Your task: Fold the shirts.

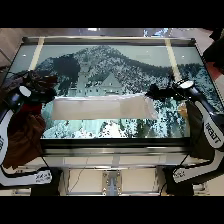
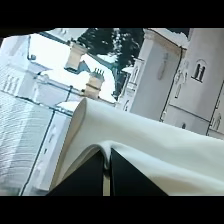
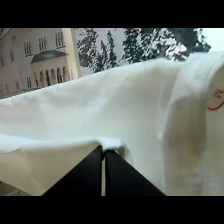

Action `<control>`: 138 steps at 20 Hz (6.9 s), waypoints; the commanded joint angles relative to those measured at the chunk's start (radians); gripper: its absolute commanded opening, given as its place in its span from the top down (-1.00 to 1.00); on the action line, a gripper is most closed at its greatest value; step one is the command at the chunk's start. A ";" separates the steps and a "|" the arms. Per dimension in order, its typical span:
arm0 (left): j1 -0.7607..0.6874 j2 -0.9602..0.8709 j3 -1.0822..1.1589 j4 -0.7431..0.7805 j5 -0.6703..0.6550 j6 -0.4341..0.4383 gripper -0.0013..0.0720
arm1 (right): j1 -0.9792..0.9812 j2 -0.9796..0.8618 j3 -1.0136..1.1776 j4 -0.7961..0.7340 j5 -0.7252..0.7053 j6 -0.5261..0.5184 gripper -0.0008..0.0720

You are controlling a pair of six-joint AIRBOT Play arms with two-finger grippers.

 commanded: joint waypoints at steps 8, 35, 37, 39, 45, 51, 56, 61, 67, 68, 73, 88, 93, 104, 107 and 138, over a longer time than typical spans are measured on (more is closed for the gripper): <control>-0.055 -0.019 0.097 0.065 0.076 -0.047 -0.69 | -0.025 -0.080 0.195 -0.056 0.212 -0.010 0.39; -0.617 -0.083 0.402 0.184 -0.019 0.161 -0.31 | -0.215 -0.336 0.528 -0.158 0.575 -0.031 -0.73; -0.619 -0.094 0.402 0.184 -0.019 0.160 -0.31 | -0.216 -0.384 0.528 -0.125 0.589 -0.064 -0.73; -0.619 -0.095 0.402 0.184 -0.020 0.160 -0.31 | -0.215 -0.417 0.528 -0.121 0.599 -0.066 -0.73; -0.619 -0.096 0.402 0.184 -0.038 0.160 -0.31 | -0.207 -0.454 0.527 -0.112 0.631 -0.072 -0.73; -0.619 -0.097 0.401 0.184 -0.084 0.160 -0.31 | -0.108 -0.504 0.526 -0.106 0.631 -0.092 -0.70; -0.618 -0.098 0.401 0.184 -0.120 0.160 -0.31 | -0.034 -0.512 0.526 0.025 0.667 -0.113 -0.08; -0.620 -0.166 0.401 0.113 -0.131 0.161 0.91 | -0.026 -0.434 0.530 0.115 0.793 -0.113 0.93; -0.671 -0.337 0.401 -0.001 -0.316 0.232 0.92 | -0.024 -0.219 0.565 0.119 0.786 0.021 0.93; -0.684 -0.354 0.401 -0.001 -0.324 0.233 0.92 | -0.021 -0.198 0.592 0.118 0.785 0.053 0.93; -0.747 -0.391 0.401 -0.029 -0.254 0.284 0.92 | 0.091 -0.176 0.786 0.078 0.786 0.194 0.93; -0.098 0.295 0.401 0.173 -0.344 0.283 0.92 | 0.678 -0.273 0.854 -0.104 0.070 0.316 0.93; -0.001 0.322 0.401 0.173 -0.420 0.283 0.92 | 0.811 -0.304 0.854 -0.110 -0.114 0.315 -0.53; -0.002 0.306 0.401 0.114 -0.422 0.283 0.92 | 0.400 -0.294 0.756 -0.550 0.364 0.366 -0.52; -0.002 0.286 0.400 0.086 -0.418 0.283 0.92 | 0.291 -0.396 0.737 -0.198 0.389 0.311 -0.52; -0.002 0.244 0.400 0.041 -0.422 0.283 0.92 | 0.061 -0.172 0.824 -0.417 0.747 0.268 0.94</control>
